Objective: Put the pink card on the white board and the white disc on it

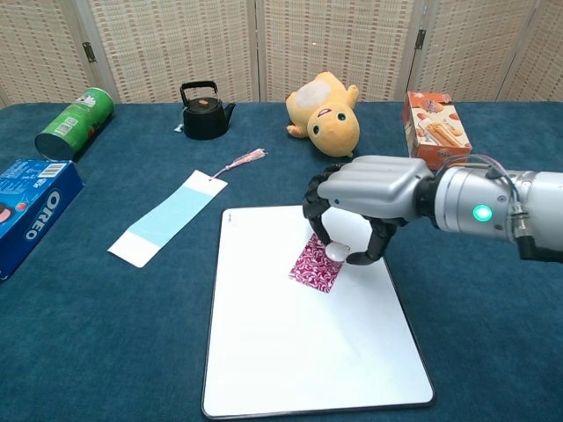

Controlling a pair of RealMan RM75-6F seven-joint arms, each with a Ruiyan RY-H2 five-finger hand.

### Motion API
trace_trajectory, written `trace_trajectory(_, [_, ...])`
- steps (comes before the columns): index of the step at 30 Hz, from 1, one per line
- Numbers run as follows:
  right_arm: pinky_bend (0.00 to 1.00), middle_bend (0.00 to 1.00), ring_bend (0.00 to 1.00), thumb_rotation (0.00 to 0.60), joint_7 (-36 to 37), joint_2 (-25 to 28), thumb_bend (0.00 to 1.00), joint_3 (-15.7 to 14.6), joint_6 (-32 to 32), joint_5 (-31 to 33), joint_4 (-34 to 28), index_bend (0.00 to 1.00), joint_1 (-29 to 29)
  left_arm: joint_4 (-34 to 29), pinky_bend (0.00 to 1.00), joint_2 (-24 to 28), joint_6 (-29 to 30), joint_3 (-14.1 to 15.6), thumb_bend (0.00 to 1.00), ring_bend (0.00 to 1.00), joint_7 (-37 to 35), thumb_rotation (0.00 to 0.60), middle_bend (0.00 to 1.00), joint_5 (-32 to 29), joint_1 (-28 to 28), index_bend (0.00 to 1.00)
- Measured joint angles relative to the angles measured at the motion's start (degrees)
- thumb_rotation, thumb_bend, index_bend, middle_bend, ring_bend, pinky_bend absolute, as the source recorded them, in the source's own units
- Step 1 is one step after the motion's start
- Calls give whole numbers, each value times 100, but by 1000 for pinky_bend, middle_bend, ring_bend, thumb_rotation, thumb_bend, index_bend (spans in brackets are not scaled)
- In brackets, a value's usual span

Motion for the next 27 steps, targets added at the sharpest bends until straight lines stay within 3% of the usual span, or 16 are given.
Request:
trace_trajectory(3, [57, 211, 69, 600, -167, -152, 357, 16, -61, 199, 117, 422, 138, 34, 0, -3, -3, 3, 135, 42, -34, 600, 0, -13, 10, 0])
trace_trajectory(8, [11, 186, 66, 600, -291, -217, 357, -19, -90, 404, 131, 156, 261, 85, 0, -1, 0, 0, 134, 42, -94, 600, 0, -36, 27, 0])
trace_trajectory(10, [3, 178, 73, 600, -310, -178, 357, -52, -60, 437, 82, 104, 272, 107, 0, -3, -3, -1, 134, 42, -120, 600, 0, -40, 30, 0])
trace_trajectory(18, [0, 147, 58, 600, -294, 217, 357, -119, 437, 459, -331, 81, 87, 165, 0, -21, -36, -26, 134, 42, -196, 600, 0, -34, 0, 0])
trace_trajectory(27, [0, 92, 28, 600, -73, 1410, 357, -341, 2269, 286, -1170, 68, -1077, 170, 0, -106, -118, -115, 135, 44, -126, 600, 0, -118, -97, 0])
